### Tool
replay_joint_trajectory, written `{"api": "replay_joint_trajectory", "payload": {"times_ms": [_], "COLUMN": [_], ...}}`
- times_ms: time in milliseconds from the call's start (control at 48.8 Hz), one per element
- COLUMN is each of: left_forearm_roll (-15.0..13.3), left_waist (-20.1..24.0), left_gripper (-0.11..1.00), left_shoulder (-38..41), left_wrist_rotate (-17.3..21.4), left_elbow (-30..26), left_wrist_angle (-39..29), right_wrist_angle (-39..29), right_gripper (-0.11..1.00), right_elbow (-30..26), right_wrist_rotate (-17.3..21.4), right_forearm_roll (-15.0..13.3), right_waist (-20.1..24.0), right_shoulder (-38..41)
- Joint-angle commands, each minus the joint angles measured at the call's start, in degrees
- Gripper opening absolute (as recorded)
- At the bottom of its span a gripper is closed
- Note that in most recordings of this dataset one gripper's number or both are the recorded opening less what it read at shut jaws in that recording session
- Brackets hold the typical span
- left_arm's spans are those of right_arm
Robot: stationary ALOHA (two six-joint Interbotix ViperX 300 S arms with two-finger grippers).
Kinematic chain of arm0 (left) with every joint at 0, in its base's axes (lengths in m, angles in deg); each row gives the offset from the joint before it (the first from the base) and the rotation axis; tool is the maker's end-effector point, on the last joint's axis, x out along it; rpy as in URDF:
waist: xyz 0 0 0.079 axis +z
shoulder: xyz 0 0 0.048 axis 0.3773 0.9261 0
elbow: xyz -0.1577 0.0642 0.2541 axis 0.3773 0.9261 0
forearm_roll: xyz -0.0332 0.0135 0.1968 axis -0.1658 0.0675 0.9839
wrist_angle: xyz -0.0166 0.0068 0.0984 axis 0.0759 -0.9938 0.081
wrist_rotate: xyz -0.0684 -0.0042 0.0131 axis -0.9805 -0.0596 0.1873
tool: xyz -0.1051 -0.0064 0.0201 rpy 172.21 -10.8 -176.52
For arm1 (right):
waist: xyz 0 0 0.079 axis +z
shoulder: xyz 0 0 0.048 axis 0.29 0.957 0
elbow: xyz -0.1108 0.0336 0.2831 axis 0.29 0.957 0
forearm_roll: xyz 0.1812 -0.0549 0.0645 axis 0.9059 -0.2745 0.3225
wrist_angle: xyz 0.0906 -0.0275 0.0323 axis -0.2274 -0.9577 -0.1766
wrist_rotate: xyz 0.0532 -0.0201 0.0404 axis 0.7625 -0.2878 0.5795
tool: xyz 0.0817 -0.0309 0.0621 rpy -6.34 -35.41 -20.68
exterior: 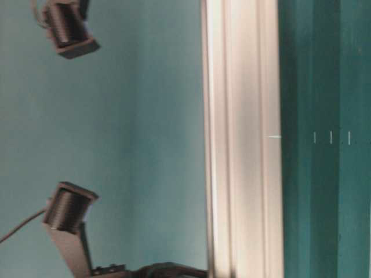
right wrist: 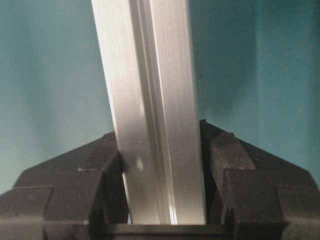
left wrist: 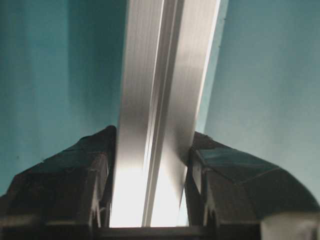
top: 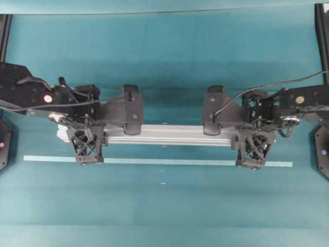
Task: Lift the metal rail with both hands and move it towards you.
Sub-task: 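Lower the held rail back onto the table, shifted slightly off the strip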
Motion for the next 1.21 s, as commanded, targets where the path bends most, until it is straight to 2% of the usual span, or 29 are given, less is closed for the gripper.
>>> {"api": "replay_joint_trajectory", "payload": {"times_ms": [0,246,595,964,1189], "left_forearm_roll": [-0.18,-0.18,-0.26,-0.44,-0.53], "left_waist": [1.05,1.14,1.05,-0.09,-1.58], "left_gripper": [0.28,0.28,0.28,0.28,0.28], "left_shoulder": [-0.09,2.02,4.31,5.54,5.71], "left_wrist_rotate": [-3.16,-4.13,-4.04,-4.31,-7.56], "left_elbow": [0.09,3.69,5.01,4.92,5.01], "left_wrist_angle": [1.76,8.70,13.45,14.77,15.12], "right_wrist_angle": [1.67,7.21,12.04,14.33,15.38], "right_gripper": [0.40,0.40,0.40,0.40,0.40], "right_elbow": [0.00,1.05,2.90,3.52,3.69], "right_wrist_rotate": [0.09,0.00,0.26,0.35,0.26], "right_forearm_roll": [0.18,0.35,0.62,1.05,1.14], "right_waist": [0.00,1.76,3.25,3.87,3.78], "right_shoulder": [1.23,5.45,8.26,10.02,10.46]}}
